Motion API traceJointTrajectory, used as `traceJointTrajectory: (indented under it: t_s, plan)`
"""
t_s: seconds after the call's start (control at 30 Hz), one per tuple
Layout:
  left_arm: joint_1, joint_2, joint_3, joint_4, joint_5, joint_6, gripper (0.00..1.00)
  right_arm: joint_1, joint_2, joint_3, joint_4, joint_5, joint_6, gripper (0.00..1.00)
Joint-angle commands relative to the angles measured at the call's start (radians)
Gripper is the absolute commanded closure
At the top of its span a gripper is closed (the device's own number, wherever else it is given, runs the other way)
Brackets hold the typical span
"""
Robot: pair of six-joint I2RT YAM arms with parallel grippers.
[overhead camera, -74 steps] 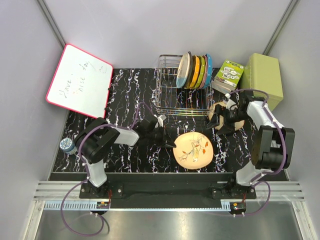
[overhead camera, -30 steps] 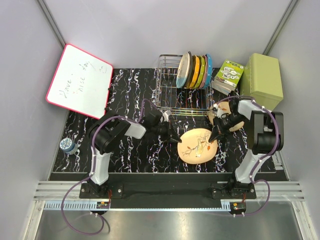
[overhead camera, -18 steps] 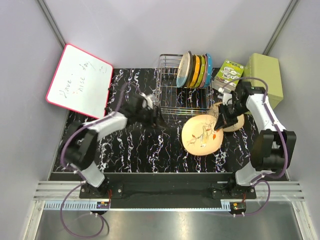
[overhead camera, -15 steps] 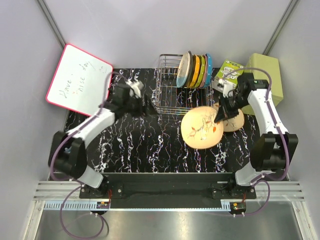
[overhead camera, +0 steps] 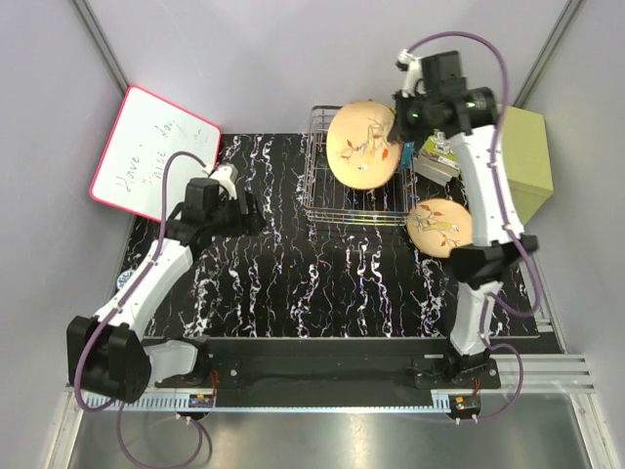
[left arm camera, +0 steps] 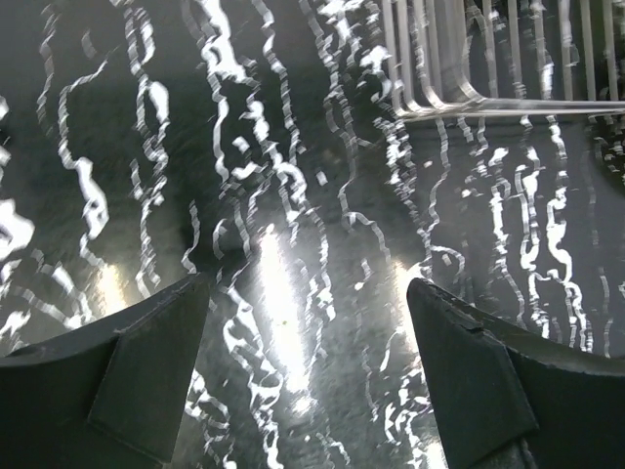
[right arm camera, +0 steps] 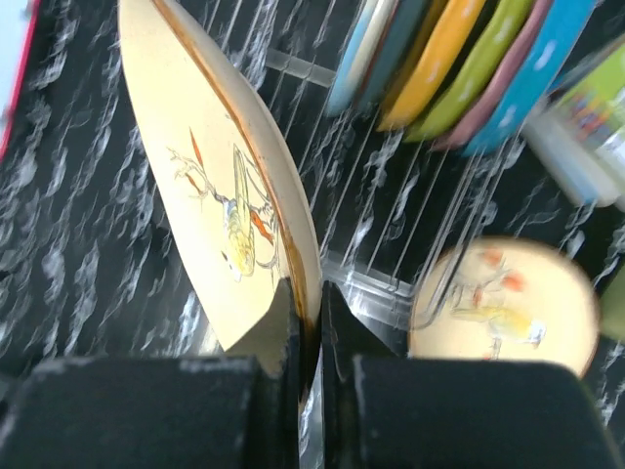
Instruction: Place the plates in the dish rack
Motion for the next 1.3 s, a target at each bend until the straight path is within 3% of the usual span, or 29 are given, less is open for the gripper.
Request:
traceJointTrajectory:
  t_s: [0.0,0.03,0.1,0.13,0.33,0.53,0.63,1.27]
  plan:
    - [0.011,-0.099,-0.041,0.025,-0.029,-0.003,0.12,0.187,0.16,0.317,0.158,0.459,0.111,1.0]
    - [0.014,-0.115,-0.061,0.026,-0.027,-0.004,0.12,0.215,0.18,0.34,0.204,0.636,0.125,1.0]
    - [0.016,-0.158,-0.085,0.037,-0.018,-0.003,0.12,0.273,0.226,0.376,0.255,0.738,0.134,1.0]
    - [0.016,-0.172,-0.107,0.045,-0.018,-0.004,0.12,0.292,0.243,0.388,0.302,0.869,0.15,1.0]
    - [0.016,-0.248,-0.176,0.085,-0.047,-0.038,0.12,0.365,0.331,0.414,0.521,1.16,0.112,1.0]
    - [0.016,-0.305,-0.202,0.112,-0.044,-0.061,0.12,0.391,0.372,0.354,0.837,1.272,-0.11,1.0]
    - [0.016,-0.32,-0.206,0.115,-0.049,-0.069,0.13,0.407,0.403,0.337,0.908,1.308,-0.174,1.0]
    - [0.016,-0.483,-0.309,0.135,-0.055,-0.077,0.11,0.385,0.594,0.325,0.986,1.311,-0.229,1.0]
